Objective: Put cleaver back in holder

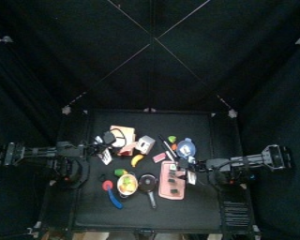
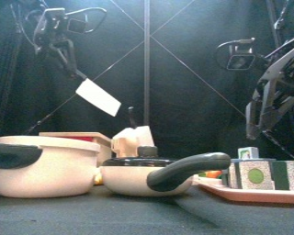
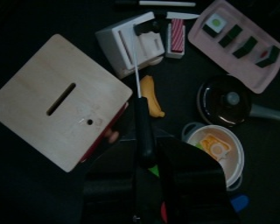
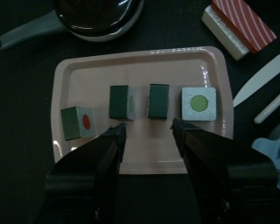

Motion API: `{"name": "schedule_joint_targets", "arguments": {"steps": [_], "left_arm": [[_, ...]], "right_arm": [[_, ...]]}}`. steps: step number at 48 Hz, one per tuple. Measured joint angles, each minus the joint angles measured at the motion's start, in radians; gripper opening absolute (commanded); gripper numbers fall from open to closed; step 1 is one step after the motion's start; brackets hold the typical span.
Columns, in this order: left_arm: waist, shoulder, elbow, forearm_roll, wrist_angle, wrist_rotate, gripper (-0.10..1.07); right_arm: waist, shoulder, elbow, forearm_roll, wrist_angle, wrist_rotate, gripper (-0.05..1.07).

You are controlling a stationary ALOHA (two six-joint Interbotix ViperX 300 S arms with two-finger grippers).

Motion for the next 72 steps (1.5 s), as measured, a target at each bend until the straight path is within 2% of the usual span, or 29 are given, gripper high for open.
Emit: {"name": "schedule_joint_targets", "arguments": {"steps": [20,40,72], "left_arm": [[0.032,0.140,-0.092,-0.034,0.087,0.000,0.43],[0.035,0.161,-0.117,-0.077,0.092,-0.002,0.43],[0.040,0.172,-0.118,-0.078,0.074,0.003,0.43]], "right_arm": [[-0.011,0.006,0.000,-0.009,0.000,0.002,0.82],[-0.014,0.031,0.000,-0.009,0.000,0.000,0.82],[-0.014,0.034,0.000,-0.017,0.000,0.000,0.82]]}}
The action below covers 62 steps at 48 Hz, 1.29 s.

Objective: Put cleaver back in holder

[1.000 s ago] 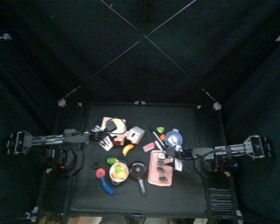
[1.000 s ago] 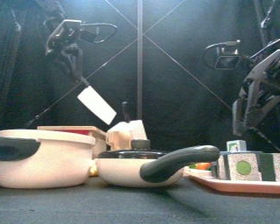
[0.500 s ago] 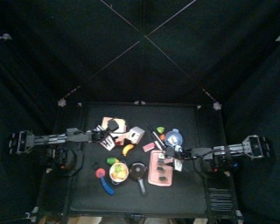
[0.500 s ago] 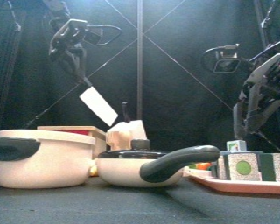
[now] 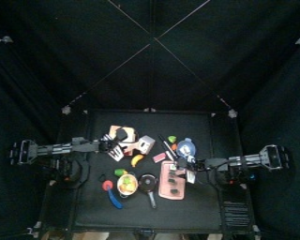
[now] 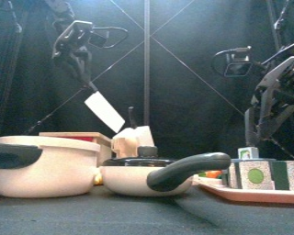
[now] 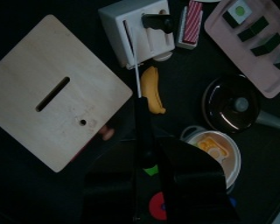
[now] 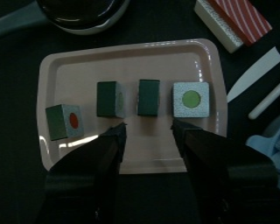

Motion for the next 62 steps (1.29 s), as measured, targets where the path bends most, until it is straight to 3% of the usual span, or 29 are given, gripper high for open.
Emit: {"name": "schedule_joint_targets", "arguments": {"steps": [42,62], "left_arm": [[0.025,0.063,0.000,0.000,-0.031,0.006,0.43],[0.043,0.118,-0.064,0.011,-0.034,0.020,0.43]], "right_arm": [[0.000,0.012,0.000,-0.003,0.000,0.002,0.82],[0.000,0.021,0.000,-0.003,0.000,0.002,0.82]]}}
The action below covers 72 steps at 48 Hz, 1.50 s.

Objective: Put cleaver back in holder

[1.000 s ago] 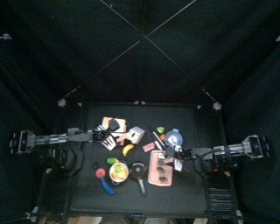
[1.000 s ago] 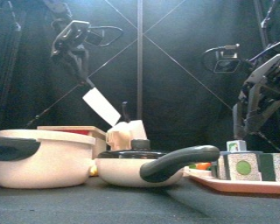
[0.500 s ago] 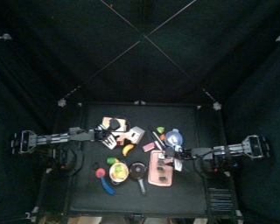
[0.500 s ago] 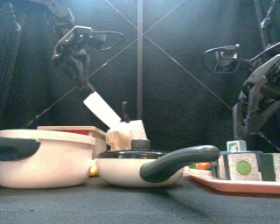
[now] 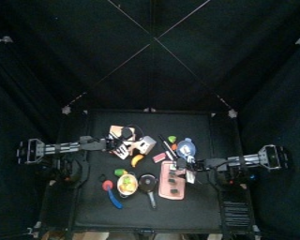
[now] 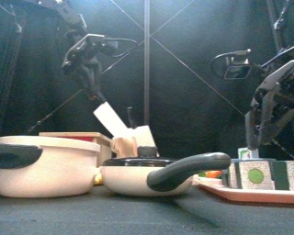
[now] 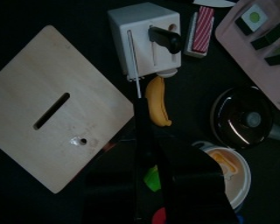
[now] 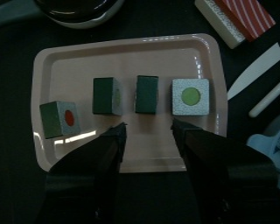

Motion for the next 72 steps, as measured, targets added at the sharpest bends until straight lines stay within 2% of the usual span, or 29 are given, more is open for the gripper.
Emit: {"name": "schedule_joint_targets", "arguments": {"steps": [17,33,38,42,47,72], "left_arm": [[0.028,0.086,-0.067,-0.006,0.048,0.078,0.43],[0.052,0.155,-0.144,-0.008,0.052,0.140,0.44],[0.058,0.190,-0.167,-0.008,0.055,0.150,0.52],[0.061,0.229,-0.201,-0.008,0.066,0.184,0.73],[0.060,0.244,-0.212,-0.006,0.081,0.202,0.84],[0.055,0.244,-0.212,0.025,0.084,0.201,0.85]], "right_arm": [[0.000,0.000,-0.005,0.000,-0.003,0.000,0.82],[0.000,0.008,-0.018,-0.011,-0.012,0.000,0.82],[0.000,0.012,-0.017,-0.009,-0.012,-0.002,0.82],[0.000,0.018,-0.015,-0.008,-0.012,0.000,0.82],[0.000,0.021,-0.014,-0.006,-0.012,0.000,0.82],[0.000,0.023,-0.012,-0.006,-0.014,0.000,0.82]]}}
